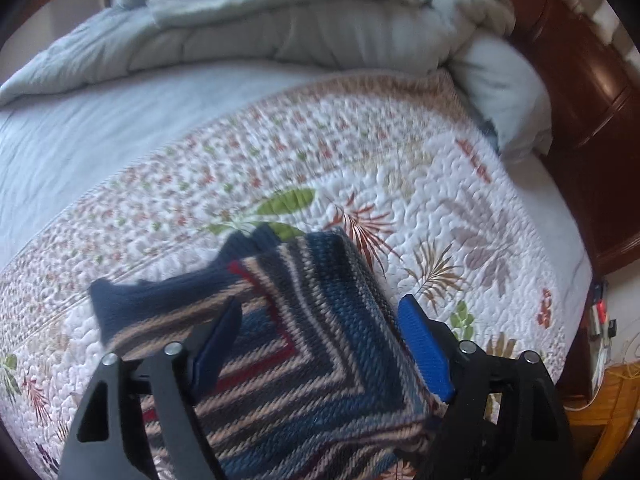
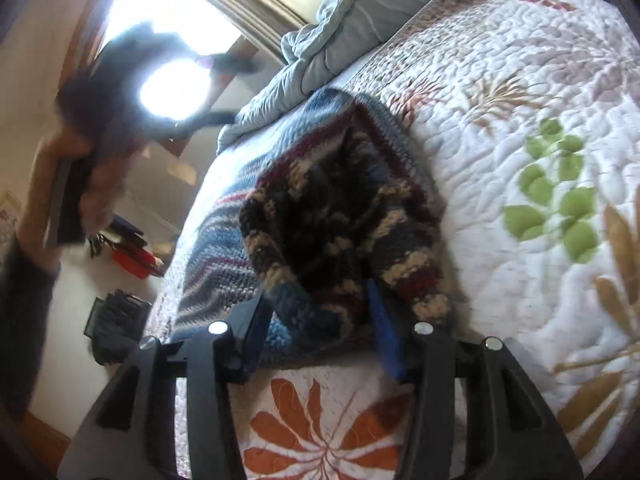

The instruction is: Fold small clothes

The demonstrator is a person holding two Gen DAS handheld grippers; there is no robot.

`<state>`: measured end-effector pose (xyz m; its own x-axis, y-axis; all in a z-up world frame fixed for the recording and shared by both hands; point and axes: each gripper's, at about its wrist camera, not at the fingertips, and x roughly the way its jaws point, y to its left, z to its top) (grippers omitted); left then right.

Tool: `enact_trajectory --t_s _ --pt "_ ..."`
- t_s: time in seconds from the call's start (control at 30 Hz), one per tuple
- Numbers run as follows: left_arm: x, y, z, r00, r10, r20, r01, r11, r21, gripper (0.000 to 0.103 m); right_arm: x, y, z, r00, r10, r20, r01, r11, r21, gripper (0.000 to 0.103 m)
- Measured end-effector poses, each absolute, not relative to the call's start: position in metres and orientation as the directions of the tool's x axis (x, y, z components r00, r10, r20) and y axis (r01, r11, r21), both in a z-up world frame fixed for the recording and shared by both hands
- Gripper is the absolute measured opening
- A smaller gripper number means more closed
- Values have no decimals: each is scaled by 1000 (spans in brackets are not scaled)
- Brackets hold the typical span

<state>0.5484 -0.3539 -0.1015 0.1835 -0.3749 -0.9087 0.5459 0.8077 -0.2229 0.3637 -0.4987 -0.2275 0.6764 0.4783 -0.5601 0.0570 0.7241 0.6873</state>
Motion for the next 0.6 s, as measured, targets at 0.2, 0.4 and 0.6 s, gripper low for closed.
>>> enact_trajectory --t_s 0.2,0.4,0.6 --pt "503 -256 -89 245 -498 -832 516 793 -324 93 363 -505 -217 644 571 -509 24 650 759 59" --pt "461 -187 -127 208 -675 -708 457 707 -539 93 398 -514 -233 504 678 -535 170 530 831 68" --pt "428 -188 -169 136 -755 -642 471 619 -628 92 422 -505 -241 365 742 -563 211 523 826 20"
